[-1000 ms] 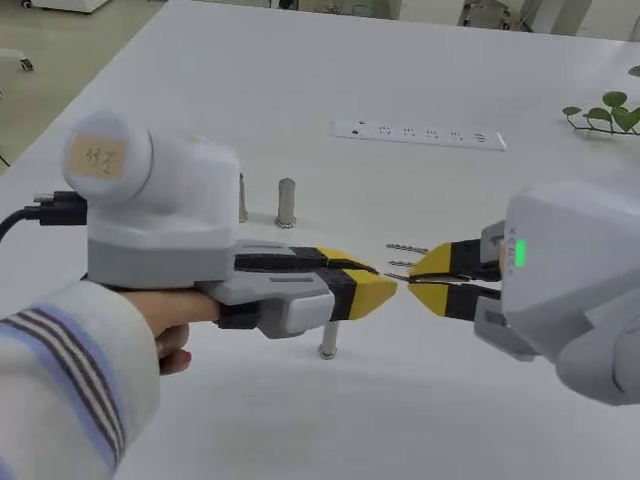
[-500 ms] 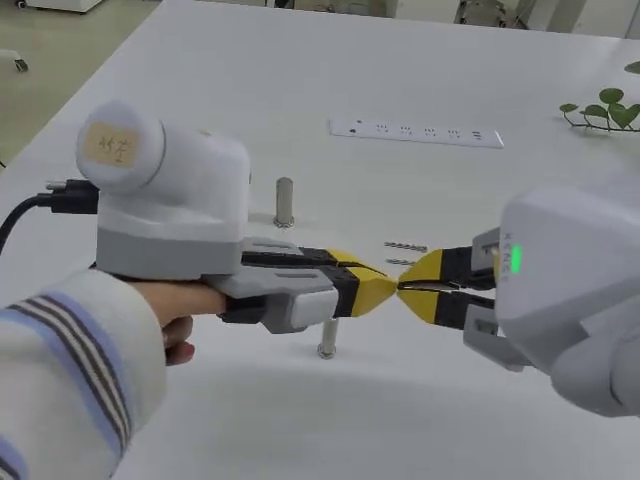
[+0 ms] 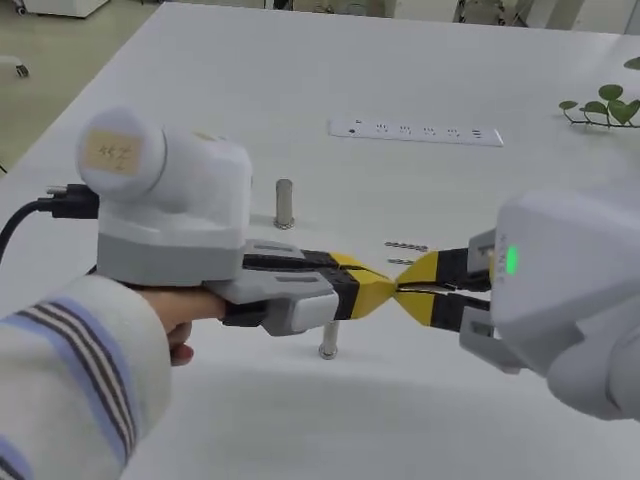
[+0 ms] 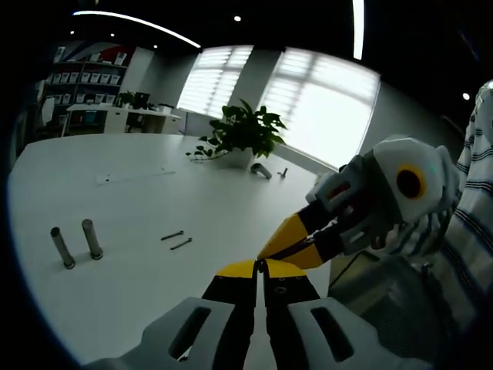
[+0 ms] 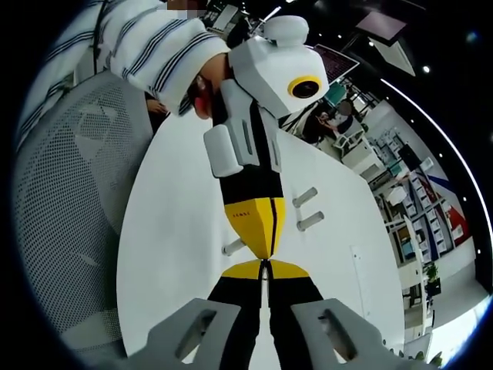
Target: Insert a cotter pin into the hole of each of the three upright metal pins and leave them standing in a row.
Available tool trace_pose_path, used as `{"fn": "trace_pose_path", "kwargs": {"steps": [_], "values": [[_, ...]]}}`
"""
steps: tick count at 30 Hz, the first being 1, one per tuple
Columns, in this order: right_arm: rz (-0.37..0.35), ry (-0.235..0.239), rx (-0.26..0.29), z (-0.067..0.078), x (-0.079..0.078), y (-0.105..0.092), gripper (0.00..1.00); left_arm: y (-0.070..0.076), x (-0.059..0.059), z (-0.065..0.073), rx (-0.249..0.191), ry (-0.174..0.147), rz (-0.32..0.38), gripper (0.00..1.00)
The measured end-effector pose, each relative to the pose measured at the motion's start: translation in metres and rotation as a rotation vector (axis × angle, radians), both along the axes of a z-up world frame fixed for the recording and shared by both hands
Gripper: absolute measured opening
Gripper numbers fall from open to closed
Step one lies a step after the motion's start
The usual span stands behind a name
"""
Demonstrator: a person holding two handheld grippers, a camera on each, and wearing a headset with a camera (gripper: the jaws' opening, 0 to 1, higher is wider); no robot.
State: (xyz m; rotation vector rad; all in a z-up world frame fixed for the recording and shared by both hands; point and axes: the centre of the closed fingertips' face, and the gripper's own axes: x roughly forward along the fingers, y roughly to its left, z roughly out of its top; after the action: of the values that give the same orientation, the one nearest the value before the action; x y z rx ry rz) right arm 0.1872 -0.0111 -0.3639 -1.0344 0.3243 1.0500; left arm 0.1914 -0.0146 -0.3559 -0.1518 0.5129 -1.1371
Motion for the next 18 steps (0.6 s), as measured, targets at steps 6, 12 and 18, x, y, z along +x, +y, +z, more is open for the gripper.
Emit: {"fn": "trace_pose_path", "kwargs": {"steps": [6,12,18], "values": [[0.002,0.002,0.022,0.0018,0.0000,0.0021,0.00,0.0022,-0.0004,0.0019,-0.002,0.000,0.004,0.00],[0.004,0.005,0.025,0.0006,-0.0004,0.0034,0.00,0.0034,-0.0009,0.0004,0.011,0.003,0.015,0.00],[0.006,-0.001,0.030,0.0010,-0.0004,0.0037,0.01,0.0040,-0.0041,0.0003,0.014,0.006,0.009,0.00]]}}
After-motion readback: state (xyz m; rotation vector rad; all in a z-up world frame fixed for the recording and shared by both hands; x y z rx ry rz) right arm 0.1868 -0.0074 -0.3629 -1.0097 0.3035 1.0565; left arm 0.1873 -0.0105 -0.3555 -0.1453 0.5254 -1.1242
